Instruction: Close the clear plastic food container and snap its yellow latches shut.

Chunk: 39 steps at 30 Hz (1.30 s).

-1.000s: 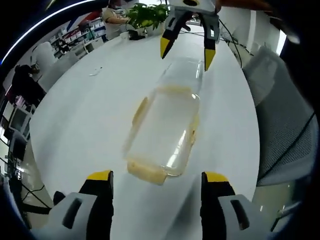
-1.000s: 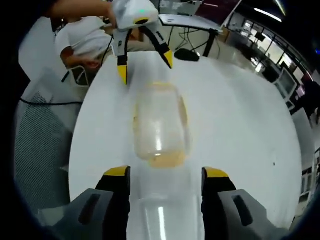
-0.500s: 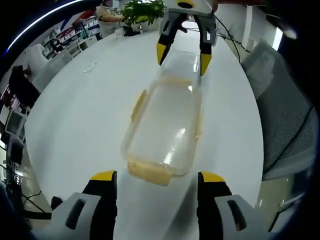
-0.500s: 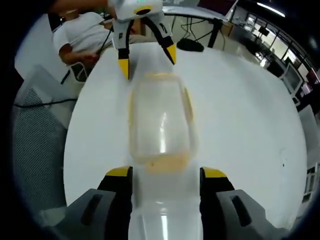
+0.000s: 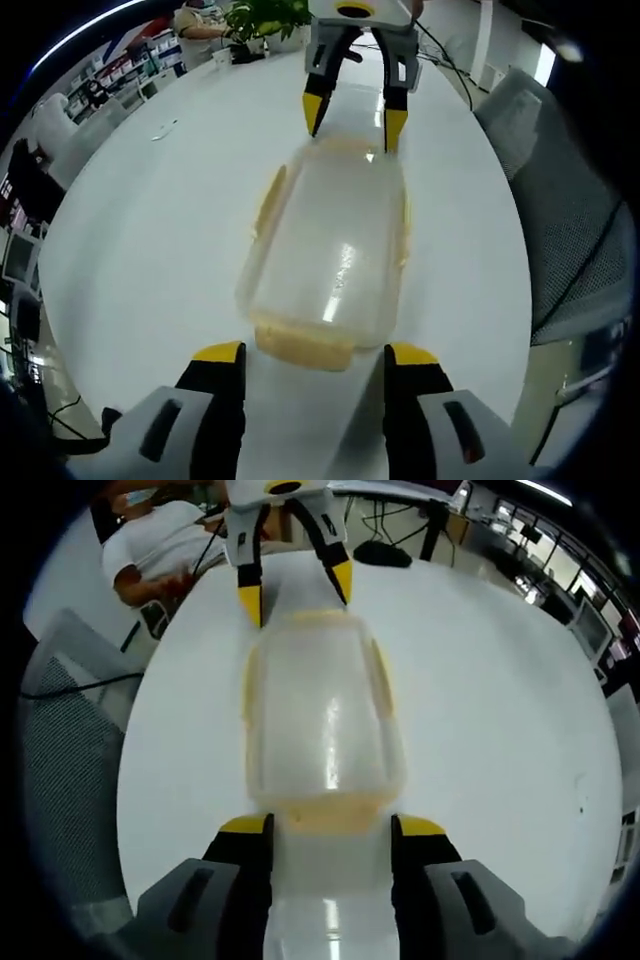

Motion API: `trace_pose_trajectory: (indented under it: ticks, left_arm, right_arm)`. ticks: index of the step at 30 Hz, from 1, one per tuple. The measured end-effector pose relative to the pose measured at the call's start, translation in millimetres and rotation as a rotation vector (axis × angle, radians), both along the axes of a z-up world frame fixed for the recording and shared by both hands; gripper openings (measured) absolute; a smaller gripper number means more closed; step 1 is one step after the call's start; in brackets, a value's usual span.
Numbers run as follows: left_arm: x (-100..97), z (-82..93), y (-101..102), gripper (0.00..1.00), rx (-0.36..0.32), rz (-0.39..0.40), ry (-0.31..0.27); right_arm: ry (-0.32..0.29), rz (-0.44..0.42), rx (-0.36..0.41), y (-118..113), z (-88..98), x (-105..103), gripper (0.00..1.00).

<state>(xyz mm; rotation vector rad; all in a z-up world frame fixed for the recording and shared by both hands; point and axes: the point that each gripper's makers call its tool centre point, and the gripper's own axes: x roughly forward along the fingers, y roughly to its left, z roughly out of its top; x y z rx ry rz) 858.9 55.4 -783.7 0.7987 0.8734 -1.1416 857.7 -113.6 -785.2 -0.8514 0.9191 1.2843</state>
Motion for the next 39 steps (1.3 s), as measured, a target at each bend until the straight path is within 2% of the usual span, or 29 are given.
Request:
trace_pose_trajectory:
  ticks: [5,11,19,23,26,32,34,39]
  left_arm:
    - [-0.2,-2.3,-1.4,0.47,0.001,-0.018,0.021]
    - [3.1,-3.7,-2.3,0.49,-0.009,-0.028,0.035]
    - [2.6,-5.6,-4.8,0.49,0.002,-0.102,0.066]
    - [3.1,-5.3,-1.4,0.45,0.026,-0.159,0.069]
    - [5.2,-5.8,-0.8,0.43,0.037,-0.174,0.071]
    - [4.9,-6.4,0.3,0.4,0.045,-0.181,0.07]
    - [4.2,-5.9,1.8,0.34,0.049,-0.165,0.07]
    - [3.6,-5.4,1.9,0.33,0.053,-0.166,0.06]
  right_arm:
    - [0.009,0.014,-0.013,0.8,-5.1,-1.6,0.41]
    - [0.011,0.035,-0.014,5.1,-7.8,-4.0,0.4]
    - [0.009,0.047,-0.007,7.2,-7.8,-4.1,0.39]
    - [0.009,0.049,-0.006,8.0,-7.5,-4.1,0.39]
    - [0.008,0.049,-0.006,8.1,-7.7,-4.0,0.39]
    - [0.007,0.054,-0.005,8.4,-8.3,-4.5,0.38]
    - [0.002,0.074,-0.007,7.8,-8.0,-5.3,0.38]
    - [0.001,0.068,-0.007,8.4,-7.6,-4.4,0.37]
